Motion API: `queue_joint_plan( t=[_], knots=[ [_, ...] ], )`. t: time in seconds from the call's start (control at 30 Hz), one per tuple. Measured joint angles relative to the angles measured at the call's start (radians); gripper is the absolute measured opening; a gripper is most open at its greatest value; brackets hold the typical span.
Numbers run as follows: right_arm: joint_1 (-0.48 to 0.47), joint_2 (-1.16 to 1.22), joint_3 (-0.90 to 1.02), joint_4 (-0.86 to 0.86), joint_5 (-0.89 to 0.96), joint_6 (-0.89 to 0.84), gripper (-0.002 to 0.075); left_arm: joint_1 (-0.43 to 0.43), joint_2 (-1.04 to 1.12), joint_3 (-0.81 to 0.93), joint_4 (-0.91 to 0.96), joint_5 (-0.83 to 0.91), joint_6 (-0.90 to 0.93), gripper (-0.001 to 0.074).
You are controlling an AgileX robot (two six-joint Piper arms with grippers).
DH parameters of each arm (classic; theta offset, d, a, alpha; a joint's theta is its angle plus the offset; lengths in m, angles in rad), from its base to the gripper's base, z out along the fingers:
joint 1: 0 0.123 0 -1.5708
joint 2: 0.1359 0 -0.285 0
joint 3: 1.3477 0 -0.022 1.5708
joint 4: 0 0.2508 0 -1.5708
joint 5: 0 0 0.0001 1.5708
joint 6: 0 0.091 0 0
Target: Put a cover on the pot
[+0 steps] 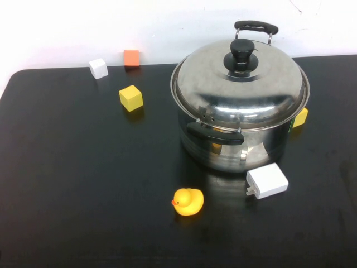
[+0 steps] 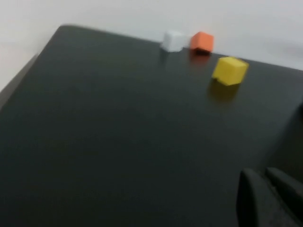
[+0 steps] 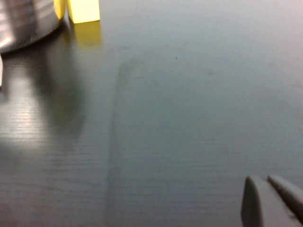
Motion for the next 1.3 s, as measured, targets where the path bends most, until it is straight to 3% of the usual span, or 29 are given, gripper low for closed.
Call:
queue_joint_plan(
  t=[0.17,0.33,0.97,1.3],
  knots=[
    [0.0,0.0,0.0,0.0,0.0,0.0,-0.0002,0.022,-0.065,0.021,-0.047,0.042,-0.029,0.0],
    [0.0,0.0,0.0,0.0,0.0,0.0,-0.0002,0.022,-0.068,0.019,-0.12,0.209,-0.033,0.0],
    [0.0,0.0,0.0,0.0,0.0,0.0,-0.0002,0.022,-0.071,0.017,-0.123,0.216,-0.036,0.0],
    [0.0,0.0,0.0,0.0,0.0,0.0,-0.0002,0.022,-0.071,0.017,-0.119,0.217,0.069,0.0]
  ],
)
